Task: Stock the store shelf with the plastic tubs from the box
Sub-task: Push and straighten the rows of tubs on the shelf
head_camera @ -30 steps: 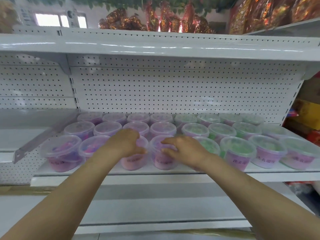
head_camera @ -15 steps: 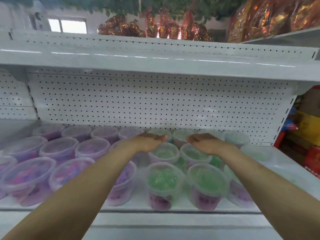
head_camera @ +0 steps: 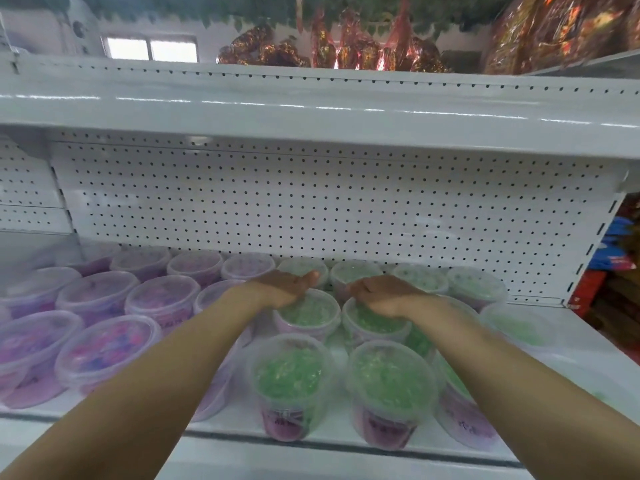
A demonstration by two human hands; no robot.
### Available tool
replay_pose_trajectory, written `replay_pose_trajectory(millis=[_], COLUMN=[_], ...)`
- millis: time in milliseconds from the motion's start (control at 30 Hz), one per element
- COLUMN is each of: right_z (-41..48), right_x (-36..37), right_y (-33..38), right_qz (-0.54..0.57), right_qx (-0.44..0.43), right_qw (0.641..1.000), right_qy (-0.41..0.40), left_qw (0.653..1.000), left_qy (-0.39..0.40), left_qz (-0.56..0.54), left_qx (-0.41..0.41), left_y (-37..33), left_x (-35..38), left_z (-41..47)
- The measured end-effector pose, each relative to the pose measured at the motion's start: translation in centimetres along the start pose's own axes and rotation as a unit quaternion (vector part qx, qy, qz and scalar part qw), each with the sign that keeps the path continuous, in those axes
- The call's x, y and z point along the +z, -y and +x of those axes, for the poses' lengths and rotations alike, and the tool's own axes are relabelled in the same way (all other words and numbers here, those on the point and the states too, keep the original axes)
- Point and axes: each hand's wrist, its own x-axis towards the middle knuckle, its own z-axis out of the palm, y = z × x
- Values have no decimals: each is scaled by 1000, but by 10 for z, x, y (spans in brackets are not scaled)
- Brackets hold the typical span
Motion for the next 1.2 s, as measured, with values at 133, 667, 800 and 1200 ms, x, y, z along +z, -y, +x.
replay_pose_trajectory(millis=[133, 667, 800, 1200], right_z=[-15, -90, -85, -78], right_x=[-9, 0, 16, 26], right_y=[3, 23, 23, 38], right_qz=[34, -27, -27, 6], right_qx=[-21, -15, -6, 11], right_qw=[999, 999, 999, 1000], right_qy=[-10, 36, 27, 1], left_qw=[1000, 985, 985, 989], left_qy=[-3, 14, 3, -4], left_qz=[-10, 51, 65, 83], left_qx=[27, 162, 159, 123], left_y=[-3, -9, 2, 12], left_x=[-1, 25, 31, 32], left_z=[-11, -66, -70, -76])
